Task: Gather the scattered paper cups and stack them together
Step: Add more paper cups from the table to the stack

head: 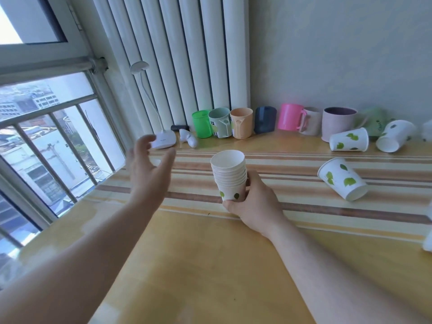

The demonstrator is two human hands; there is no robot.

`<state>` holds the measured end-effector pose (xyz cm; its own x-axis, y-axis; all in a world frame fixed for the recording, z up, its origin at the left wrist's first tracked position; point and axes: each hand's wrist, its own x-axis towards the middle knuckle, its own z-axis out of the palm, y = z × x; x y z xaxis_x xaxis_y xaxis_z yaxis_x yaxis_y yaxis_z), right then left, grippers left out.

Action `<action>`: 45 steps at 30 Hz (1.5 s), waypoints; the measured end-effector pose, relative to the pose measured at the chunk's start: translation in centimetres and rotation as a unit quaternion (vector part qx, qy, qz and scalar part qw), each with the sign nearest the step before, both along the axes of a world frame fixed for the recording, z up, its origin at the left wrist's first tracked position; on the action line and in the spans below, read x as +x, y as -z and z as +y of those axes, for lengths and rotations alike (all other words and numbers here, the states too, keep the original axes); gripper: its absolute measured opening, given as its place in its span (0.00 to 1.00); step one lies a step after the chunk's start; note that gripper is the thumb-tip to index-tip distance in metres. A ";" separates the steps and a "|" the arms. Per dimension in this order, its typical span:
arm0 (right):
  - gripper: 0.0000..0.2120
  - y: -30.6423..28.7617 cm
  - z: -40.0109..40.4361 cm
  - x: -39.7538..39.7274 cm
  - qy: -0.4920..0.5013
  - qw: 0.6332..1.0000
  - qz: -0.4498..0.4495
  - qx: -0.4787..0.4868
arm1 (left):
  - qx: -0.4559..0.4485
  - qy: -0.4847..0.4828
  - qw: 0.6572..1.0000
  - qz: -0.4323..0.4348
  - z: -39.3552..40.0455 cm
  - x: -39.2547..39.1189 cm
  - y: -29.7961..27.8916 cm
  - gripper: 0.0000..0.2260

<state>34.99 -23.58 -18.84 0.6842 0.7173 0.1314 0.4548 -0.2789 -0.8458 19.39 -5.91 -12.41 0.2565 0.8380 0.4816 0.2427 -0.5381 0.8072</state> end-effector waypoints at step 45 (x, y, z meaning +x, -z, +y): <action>0.27 -0.2 -0.3 0.0 -0.010 1.000 0.005 -0.001 | -0.144 0.226 0.962 0.056 -6.1 4.6 1.1 0.46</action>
<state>34.99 -23.86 -18.64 0.6706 0.7316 0.1228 0.4519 -0.2717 -0.8497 24.02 -12.00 -13.52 0.6626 0.7233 0.1946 0.1305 -0.3673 0.9209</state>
